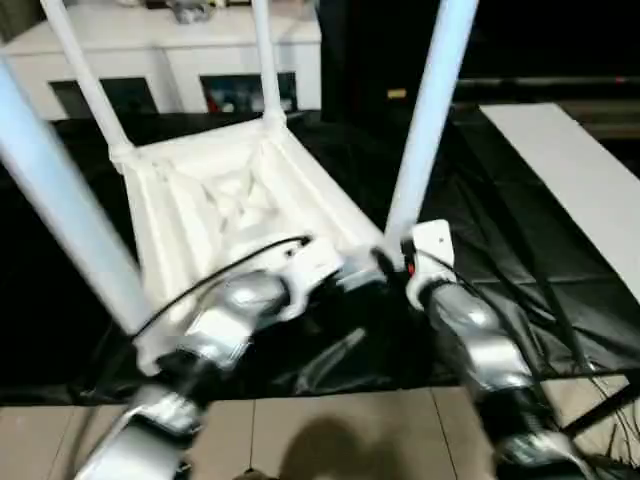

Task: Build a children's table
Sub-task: Rotate leg to tighten

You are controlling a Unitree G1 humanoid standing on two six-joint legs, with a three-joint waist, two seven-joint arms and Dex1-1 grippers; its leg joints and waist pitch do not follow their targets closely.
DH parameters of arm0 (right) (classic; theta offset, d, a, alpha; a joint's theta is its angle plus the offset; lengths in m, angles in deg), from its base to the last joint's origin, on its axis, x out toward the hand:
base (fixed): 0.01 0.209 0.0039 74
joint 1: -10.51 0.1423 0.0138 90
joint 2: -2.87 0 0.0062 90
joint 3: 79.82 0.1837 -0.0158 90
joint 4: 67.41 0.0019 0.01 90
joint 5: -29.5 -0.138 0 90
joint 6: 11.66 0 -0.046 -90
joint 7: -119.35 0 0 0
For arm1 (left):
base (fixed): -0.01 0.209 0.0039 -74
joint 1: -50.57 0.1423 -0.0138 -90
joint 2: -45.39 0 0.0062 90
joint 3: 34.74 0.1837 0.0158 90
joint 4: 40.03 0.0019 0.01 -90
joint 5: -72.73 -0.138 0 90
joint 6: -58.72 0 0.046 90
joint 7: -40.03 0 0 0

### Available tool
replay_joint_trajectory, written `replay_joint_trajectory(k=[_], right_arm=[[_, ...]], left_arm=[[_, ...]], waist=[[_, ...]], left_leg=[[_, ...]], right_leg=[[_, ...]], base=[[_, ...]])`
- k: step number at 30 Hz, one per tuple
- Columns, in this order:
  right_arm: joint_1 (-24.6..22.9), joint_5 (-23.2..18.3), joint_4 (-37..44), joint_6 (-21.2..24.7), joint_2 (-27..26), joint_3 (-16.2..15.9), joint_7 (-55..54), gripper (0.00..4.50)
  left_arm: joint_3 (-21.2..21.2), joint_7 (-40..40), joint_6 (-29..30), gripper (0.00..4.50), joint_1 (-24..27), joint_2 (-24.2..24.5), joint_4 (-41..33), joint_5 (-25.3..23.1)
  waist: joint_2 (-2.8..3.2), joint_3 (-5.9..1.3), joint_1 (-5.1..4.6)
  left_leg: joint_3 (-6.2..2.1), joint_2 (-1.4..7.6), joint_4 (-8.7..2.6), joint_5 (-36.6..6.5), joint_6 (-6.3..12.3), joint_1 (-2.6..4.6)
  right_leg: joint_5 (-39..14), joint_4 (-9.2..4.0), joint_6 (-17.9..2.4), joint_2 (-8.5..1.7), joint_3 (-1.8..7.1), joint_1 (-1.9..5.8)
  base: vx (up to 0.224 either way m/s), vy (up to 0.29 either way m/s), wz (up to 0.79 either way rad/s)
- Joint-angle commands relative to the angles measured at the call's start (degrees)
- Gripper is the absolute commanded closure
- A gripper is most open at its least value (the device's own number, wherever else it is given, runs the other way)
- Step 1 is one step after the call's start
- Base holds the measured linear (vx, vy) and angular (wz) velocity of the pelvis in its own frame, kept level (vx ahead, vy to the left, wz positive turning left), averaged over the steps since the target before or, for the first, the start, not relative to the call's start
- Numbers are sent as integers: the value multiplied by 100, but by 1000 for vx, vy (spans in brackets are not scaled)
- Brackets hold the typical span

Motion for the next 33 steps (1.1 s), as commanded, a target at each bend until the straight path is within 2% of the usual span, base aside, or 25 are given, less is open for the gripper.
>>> replay_joint_trajectory(k=[1, 2, 3, 4, 6, 8, 9, 10, 12, 13, 14, 15, 16, 17, 18, 19, 20, 21, 22, 23, 25, 27, 29, 32, 33], right_arm=[[31, -66, -125, -134, -375, -377, 191, 181], [34, -62, -126, -138, -376, -384, 197, 181], [48, -42, -129, -152, -380, -424, 242, 181], [-3, -203, -2, -268, -375, -414, 544, 112], [-178, -332, 396, -486, -256, -425, 905, 112], [-335, -295, 771, -552, -44, -460, 1061, 99], [-396, -346, 925, -477, 47, -437, 1150, 99], [-430, -374, 1025, -408, 139, -430, 1247, 71], [-483, -357, 1151, -291, 318, -437, 1379, 71], [-663, -343, 1466, 7, 876, -523, 1958, 62], [-696, -350, 1519, 39, 965, -536, 2058, 62], [-789, -414, 1661, 111, 1191, -538, 2324, 62], [-832, -443, 1726, 132, 1296, -542, 2452, 62], [-990, -541, 1939, 101, 1656, -579, 2923, 62], [-1157, -612, 2162, 78, 1991, -616, 3382, 62], [-1310, -694, 2367, 70, 2281, -662, 3805, 62], [-1473, -813, 2594, 73, 2567, -702, 4216, 62], [-1499, -838, 2634, 86, 2612, -705, 4280, 62], [-1641, -1011, 2863, 177, 2853, -702, 4621, 62], [-1661, -1127, 2973, 296, 2935, -680, 4709, 62], [-1623, -1152, 2960, 308, 2916, -687, 4704, 62], [-1530, -1177, 2896, 315, 2831, -752, 4714, 62], [-1468, -1207, 2863, 330, 2778, -827, 4774, 62], [-1362, -1184, 2732, 324, 2693, -926, 4816, 62], [-1314, -1143, 2650, 307, 2681, -967, 4869, 62]], left_arm=[[-99, 955, -243, 450, -125, -140, 494, -141], [-97, 955, -245, 450, -127, -141, 499, -144], [-95, 942, -257, 450, -136, -145, 522, -155], [-66, 897, -301, 450, -134, -104, 521, -191], [-30, 731, -381, 450, -79, 14, 457, -248], [14, 506, -415, 450, 8, 173, 343, -288], [6, 447, -433, 450, 48, 244, 293, -290], [-1, 387, -523, 450, 58, 300, 315, -293], [-20, 265, -576, 450, 95, 385, 282, -270], [-3, -203, -740, 450, 221, 628, 110, -200], [0, -276, -736, 450, 243, 666, 72, -187], [20, -486, -849, 450, 305, 783, -17, -147], [30, -592, -892, 450, 335, 838, -60, -124], [76, -1014, -965, 450, 449, 1032, -218, -12], [140, -1372, -1058, 450, 547, 1229, -339, 73], [188, -1672, -1181, 450, 623, 1387, -420, 154], [202, -1964, -1138, 450, 697, 1522, -517, 267], [202, -2012, -1135, 450, 709, 1544, -534, 288], [197, -2319, -1126, 450, 776, 1686, -658, 425], [181, -2572, -1101, 450, 825, 1786, -808, 524], [185, -2747, -1016, 450, 865, 1841, -950, 614], [211, -2971, -889, 450, 929, 1894, -1171, 763], [224, -3068, -866, 450, 959, 1909, -1278, 822], [230, -3127, -857, 450, 970, 1918, -1344, 856], [223, -3176, -846, 450, 972, 1928, -1364, 872]], waist=[[-123, -290, -17], [-105, -297, -9], [-96, -315, -9], [-90, -326, -4], [-90, -313, -8], [-105, -309, 5], [-114, -318, -29], [-94, -334, -69], [-97, -331, -77], [-120, -324, -71], [-124, -327, -58], [-108, -324, -33], [-102, -321, -35], [-89, -341, -9], [-97, -343, -13], [-72, -340, -1], [-93, -351, 0], [-94, -366, 22], [-92, -364, 4], [-82, -358, 11], [-83, -347, -3], [-64, -337, 13], [-71, -326, 20], [-66, -326, 46], [-84, -330, 62]], left_leg=[[-151, 255, -447, -1823, -176, 176], [-156, 255, -453, -1739, -133, 154], [-163, 272, -475, -1515, -56, 109], [-160, 284, -479, -1432, 6, 100], [-143, 269, -474, -1599, 29, 109], [-153, 271, -476, -1664, 109, 67], [-172, 265, -488, -1546, 124, 18], [-194, 261, -496, -1386, 131, -25], [-179, 263, -469, -1374, 171, 17], [-166, 267, -458, -1414, 190, 45], [-168, 263, -452, -1362, 223, 32], [-162, 290, -450, -1262, 245, 28], [-156, 275, -446, -1285, 266, 26], [-157, 290, -437, -1298, 289, 48], [-153, 298, -429, -1236, 309, 34], [-156, 293, -432, -1193, 354, 22], [-147, 300, -422, -1184, 395, 39], [-152, 317, -404, -1013, 513, 37], [-136, 295, -395, -907, 607, 34], [-137, 314, -392, -882, 670, 42], [-126, 319, -401, -954, 669, 58], [-122, 328, -414, -1095, 572, 82], [-113, 328, -431, -1238, 445, 95], [-109, 332, -434, -1283, 356, 111], [-107, 335, -434, -1282, 329, 117]], right_leg=[[-1990, -683, -848, -402, 262, 22], [-1856, -675, -848, -410, 262, 46], [-1487, -643, -867, -410, 248, 85], [-1230, -623, -913, -400, 236, 90], [-1257, -638, -959, -404, 240, 78], [-1363, -648, -830, -417, 243, 109], [-1309, -623, -809, -411, 226, 142], [-1152, -598, -823, -406, 204, 173], [-1046, -611, -899, -387, 202, 126], [-1078, -623, -990, -395, 221, 110], [-1037, -616, -1015, -393, 217, 139], [-894, -602, -1035, -405, 228, 137], [-867, -607, -1064, -388, 221, 139], [-768, -600, -1099, -407, 226, 141], [-643, -578, -1116, -399, 231, 143], [-453, -558, -1162, -383, 220, 151], [-337, -559, -1180, -378, 223, 151], [10, -514, -1234, -395, 222, 181], [194, -503, -1336, -381, 205, 170], [251, -493, -1409, -393, 205, 162], [83, -509, -1495, -390, 196, 139], [-223, -528, -1545, -404, 202, 120], [-467, -545, -1532, -390, 210, 106], [-512, -540, -1500, -394, 219, 97], [-496, -537, -1471, -395, 224, 99]], base=[[0, 0, 0], [0, 0, 0], [0, 0, 0], [0, 0, 0], [0, 0, 0], [0, 0, 0], [0, 0, 0], [0, 0, 0], [0, 0, 0], [0, 0, 0], [0, 0, 0], [0, 0, 0], [0, 0, 0], [0, 0, 0], [0, 0, 0], [0, 0, 0], [0, 0, 0], [0, 0, 0], [0, 0, 0], [0, 0, 0], [0, 0, 0], [0, 0, 0], [0, 0, 0], [0, 0, 0], [0, 0, 0]])
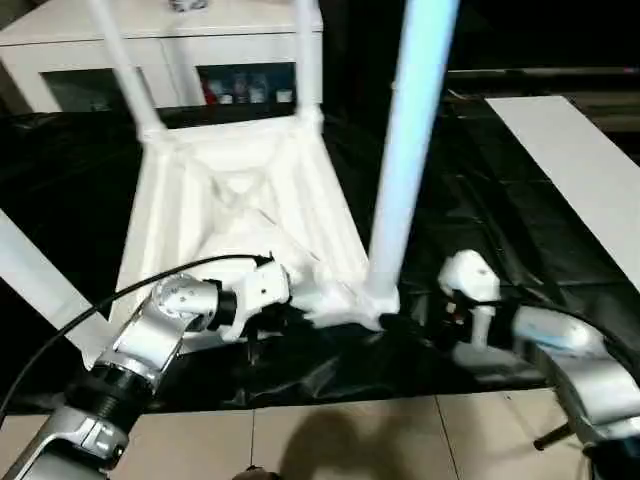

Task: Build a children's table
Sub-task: Rotate leg to tighten

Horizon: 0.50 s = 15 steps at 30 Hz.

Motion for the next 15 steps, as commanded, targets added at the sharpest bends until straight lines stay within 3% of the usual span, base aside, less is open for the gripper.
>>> replay_joint_trajectory(k=[1, 2, 5, 7, 8, 15], right_arm=[[188, 104, -329, -40, -17, -90, 67, 62], [204, 110, -360, -45, -26, -93, 68, 91], [438, 213, -808, -91, -127, -161, 85, 105], [487, 320, -960, -153, -82, -253, 124, 129], [498, 338, -1006, -176, -71, -269, 128, 129], [535, 312, -1197, -258, -152, -235, 121, 170]], left_arm=[[190, -210, 18, 450, 35, 15, -70, -21], [190, -210, 19, 450, 36, 15, -70, -24], [183, -175, 37, 450, 44, 8, -63, -60], [152, -134, 61, 450, 61, 25, -87, -70], [139, -113, 64, 450, 66, 33, -96, -82], [108, -111, 64, 450, 85, 65, -82, -91]], waist=[[-69, -335, -13], [-78, -345, -24], [-108, -351, -27], [-90, -354, -15], [-124, -357, -3], [-115, -355, -1]], left_leg=[[-120, 341, -402, -1222, 252, 158], [-118, 329, -392, -1140, 249, 146], [-99, 318, -370, -1067, 279, 144], [-100, 322, -363, -973, 324, 143], [-97, 324, -355, -926, 345, 137], [-97, 325, -357, -972, 346, 139]], right_leg=[[-508, -394, -1513, -381, 226, 138], [-413, -375, -1525, -376, 218, 144], [-349, -377, -1548, -379, 219, 143], [-286, -366, -1531, -381, 217, 147], [-254, -353, -1520, -381, 220, 155], [-377, -363, -1487, -379, 218, 150]], base=[[0, 0, 0], [0, 0, 0], [0, 0, 0], [0, 0, 0], [0, 0, 0], [0, 0, 0]])
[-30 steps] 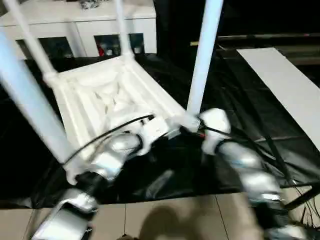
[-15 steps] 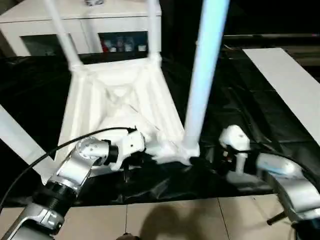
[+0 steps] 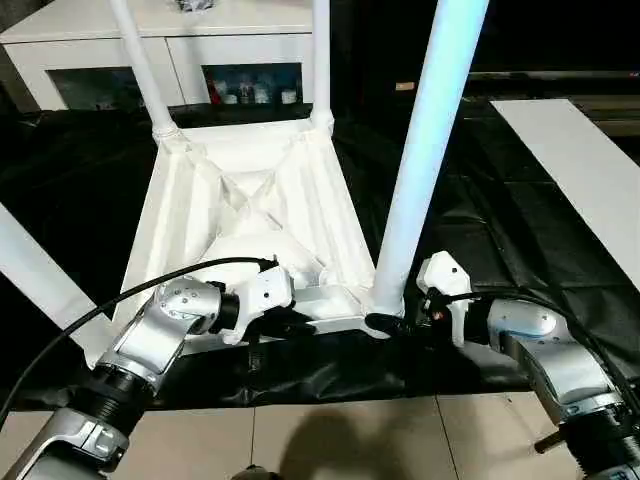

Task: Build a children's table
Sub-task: Rotate leg to tighten

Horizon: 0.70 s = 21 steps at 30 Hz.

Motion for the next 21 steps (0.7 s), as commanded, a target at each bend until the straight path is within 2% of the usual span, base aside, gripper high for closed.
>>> replay_joint_trajectory(k=[1, 4, 7, 8, 10, 11, 12, 13, 14, 15, 16, 17, 19, 21], right_arm=[[76, 71, -172, -36, -9, 23, -39, 177], [73, -15, -259, -71, -242, 196, -374, 178], [103, 20, -369, -86, -478, 344, -847, 178], [132, 60, -434, -4, -743, 470, -1368, 178], [173, 58, -506, 175, -1157, 676, -2113, 178], [189, 41, -535, 258, -1364, 775, -2453, 178], [255, 198, -660, 371, -1916, 927, -3470, 178], [306, 289, -760, 453, -2151, 988, -3942, 178], [356, 359, -863, 495, -2344, 1028, -4311, 178], [389, 394, -934, 516, -2462, 1062, -4524, 178], [434, 415, -1024, 486, -2585, 1039, -4642, 178], [520, 522, -1144, 402, -2712, 787, -4521, 178], [555, 610, -1122, 283, -2755, 500, -4216, 178], [494, 600, -908, 28, -2709, 377, -3884, 123]], left_arm=[[118, -82, -3, 450, 75, 51, -28, -86], [113, -19, 12, 450, 65, -4, -2, -94], [85, 196, 98, 450, 39, -109, 19, -142], [95, 489, 274, 450, -18, -235, 85, -269], [55, 958, 485, 450, -121, -494, 231, -380], [25, 1161, 594, 450, -167, -636, 295, -397], [-78, 2002, 932, 450, -352, -1150, 580, -521], [-102, 2433, 1053, 450, -451, -1361, 754, -637], [-146, 2864, 1116, 450, -552, -1542, 941, -739], [-173, 3118, 1142, 450, -611, -1641, 1053, -796], [-215, 3324, 1170, 450, -679, -1770, 1181, -794], [-266, 3571, 1140, 450, -782, -1961, 1369, -783], [-219, 3676, 1044, 450, -869, -2018, 1483, -873], [-189, 3612, 983, 450, -893, -1991, 1487, -924]], waist=[[-88, -354, -9], [-90, -343, -31], [-77, -319, -74], [-91, -317, -99], [-84, -304, -135], [-91, -309, -144], [-75, -292, -165], [-92, -293, -186], [-86, -300, -190], [-74, -303, -191], [-108, -307, -182], [-92, -314, -160], [-99, -316, -148], [-89, -323, -143]], left_leg=[[-119, 322, -368, -986, 336, 140], [-118, 314, -377, -1075, 311, 137], [-131, 318, -415, -1359, 144, 153], [-136, 311, -422, -1393, 112, 136], [-143, 300, -445, -1600, -78, 172], [-147, 301, -446, -1633, -111, 173], [-136, 305, -460, -1662, -176, 188], [-151, 291, -464, -1801, -269, 204], [-158, 289, -463, -1812, -297, 199], [-149, 290, -459, -1828, -306, 226], [-142, 278, -448, -1813, -278, 225], [-151, 275, -455, -1718, -223, 197], [-145, 270, -452, -1633, -115, 178], [-145, 269, -450, -1536, -10, 151]], right_leg=[[-382, -373, -1482, -374, 208, 153], [-495, -387, -1483, -373, 211, 146], [-883, -422, -1440, -373, 213, 127], [-955, -423, -1415, -371, 212, 140], [-1351, -461, -1307, -369, 220, 100], [-1412, -466, -1285, -378, 224, 106], [-1467, -483, -1257, -367, 239, 67], [-1677, -492, -1215, -372, 233, 58], [-1731, -495, -1183, -383, 238, 60], [-1730, -531, -1138, -376, 250, 32], [-1719, -547, -1094, -380, 251, 36], [-1614, -540, -1060, -383, 238, 66], [-1461, -546, -1012, -381, 231, 84], [-1384, -535, -981, -393, 225, 106]], base=[[0, 0, 0], [0, 0, 0], [0, 0, 0], [0, 0, 0], [0, 0, 0], [0, 0, 0], [0, 0, 0], [0, 0, 0], [0, 0, 0], [0, 0, 0], [0, 0, 0], [0, 0, 0], [0, 0, 0], [0, 0, 0]])
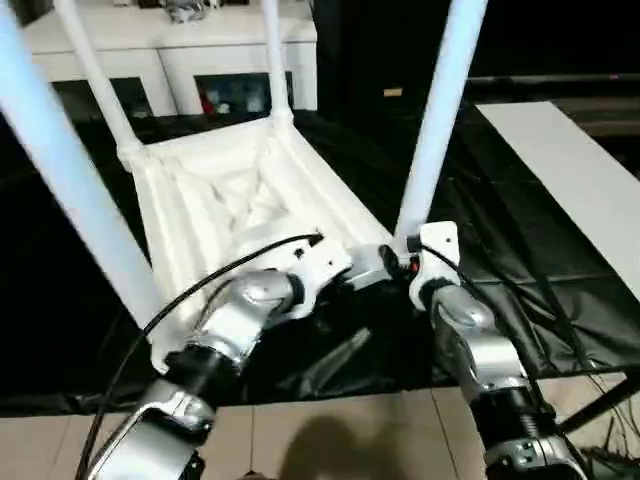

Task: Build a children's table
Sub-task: Rotate leg to tighten

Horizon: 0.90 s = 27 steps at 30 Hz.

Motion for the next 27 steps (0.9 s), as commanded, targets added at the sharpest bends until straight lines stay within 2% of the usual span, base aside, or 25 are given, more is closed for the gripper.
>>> replay_joint_trajectory(k=[1, 3, 4, 5, 6, 7, 8, 9, 10, 12, 13, 14, 16, 19, 23, 25, 27], right_arm=[[-146, -168, 473, -362, -264, -819, 988, 107], [-226, -133, 703, -387, -115, -768, 1064, 99], [-246, -117, 786, -387, -51, -713, 1023, 73], [-279, -160, 884, -331, 92, -693, 1168, 73], [-315, -197, 996, -273, 255, -675, 1294, 73], [-394, -306, 1185, -168, 457, -647, 1534, 58], [-472, -417, 1353, -57, 645, -630, 1775, 48], [-472, -417, 1353, -57, 645, -630, 1775, 48], [-623, -490, 1600, -48, 1020, -660, 2220, 28], [-835, -594, 1862, -135, 1552, -691, 2921, 28], [-914, -644, 1954, -145, 1712, -664, 3200, 28], [-957, -666, 2001, -157, 1819, -652, 3365, 28], [-1077, -784, 2172, -132, 2185, -687, 3879, 28], [-1155, -942, 2360, -64, 2640, -797, 4446, 28], [-1050, -931, 2252, -43, 2690, -851, 4457, 28], [-978, -922, 2166, -37, 2603, -899, 4478, 28], [-924, -848, 2056, -75, 2510, -985, 4490, 28]], left_arm=[[-116, 797, -56, 450, -44, -51, 326, -110], [-126, 625, -93, 450, 9, 49, 208, -135], [-132, 552, -122, 450, 30, 100, 159, -147], [-84, 355, -141, 450, 92, 211, 35, -143], [-42, 166, -147, 450, 158, 318, -82, -155], [9, -93, -337, 450, 245, 452, -214, -122], [51, -329, -497, 450, 320, 570, -310, -76], [51, -329, -497, 450, 320, 570, -310, -76], [136, -744, -642, 450, 467, 799, -510, -10], [261, -1412, -788, 450, 702, 1166, -828, 129], [296, -1637, -768, 450, 786, 1300, -947, 192], [317, -1783, -788, 450, 836, 1389, -1014, 235], [311, -2159, -775, 450, 964, 1610, -1208, 433], [285, -2652, -720, 450, 1077, 1897, -1395, 642], [259, -2916, -594, 450, 1130, 2009, -1578, 808], [250, -3004, -551, 450, 1142, 2017, -1675, 876], [241, -3004, -549, 450, 1131, 1993, -1681, 882]], waist=[[-136, -286, 11], [-138, -281, 29], [-140, -287, 20], [-142, -300, -7], [-146, -307, -66], [-142, -313, -87], [-137, -328, -50], [-139, -327, -37], [-136, -321, -28], [-120, -336, 7], [-127, -336, 20], [-119, -325, 13], [-132, -304, 10], [-137, -284, 51], [-131, -252, 70], [-137, -262, 66], [-132, -276, 65]], left_leg=[[-166, 290, -433, -1497, 44, 114], [-167, 293, -435, -1447, 136, 89], [-174, 289, -441, -1398, 156, 61], [-188, 279, -441, -1344, 162, 28], [-220, 272, -456, -1227, 189, -51], [-230, 283, -458, -1180, 212, -46], [-205, 299, -420, -1213, 265, 36], [-199, 307, -406, -1204, 301, 56], [-184, 302, -404, -1148, 351, 39], [-179, 318, -386, -995, 427, 48], [-177, 332, -382, -955, 484, 44], [-174, 322, -385, -914, 505, 47], [-145, 324, -390, -1101, 482, 71], [-139, 345, -410, -1355, 418, 100], [-142, 357, -452, -1657, 213, 138], [-145, 350, -458, -1669, 129, 134], [-138, 348, -445, -1593, 129, 139]], right_leg=[[-1360, -527, -944, -361, 225, 79], [-1334, -522, -912, -358, 219, 95], [-1307, -506, -879, -353, 209, 109], [-1235, -484, -878, -350, 193, 140], [-1085, -447, -851, -343, 157, 201], [-1001, -451, -845, -333, 138, 186], [-889, -472, -937, -345, 169, 125], [-792, -469, -1001, -346, 183, 110], [-622, -450, -1108, -339, 184, 127], [-310, -419, -1165, -333, 182, 133], [-92, -389, -1214, -334, 180, 149], [-43, -382, -1305, -332, 172, 129], [-247, -404, -1417, -330, 175, 110], [-682, -436, -1387, -341, 188, 94], [-1213, -478, -1313, -351, 201, 54], [-1198, -464, -1299, -343, 206, 51], [-1012, -450, -1327, -343, 211, 46]], base=[[0, 0, 0], [0, 0, 0], [0, 0, 0], [-2, -6, -18], [-2, -6, -18], [5, -5, -19], [0, 0, 0], [0, 0, 0], [0, 0, 0], [0, 0, 0], [0, 0, 0], [0, 0, 0], [0, 0, 0], [0, 0, 0], [0, 0, 0], [0, 0, 0], [0, 0, 0]])
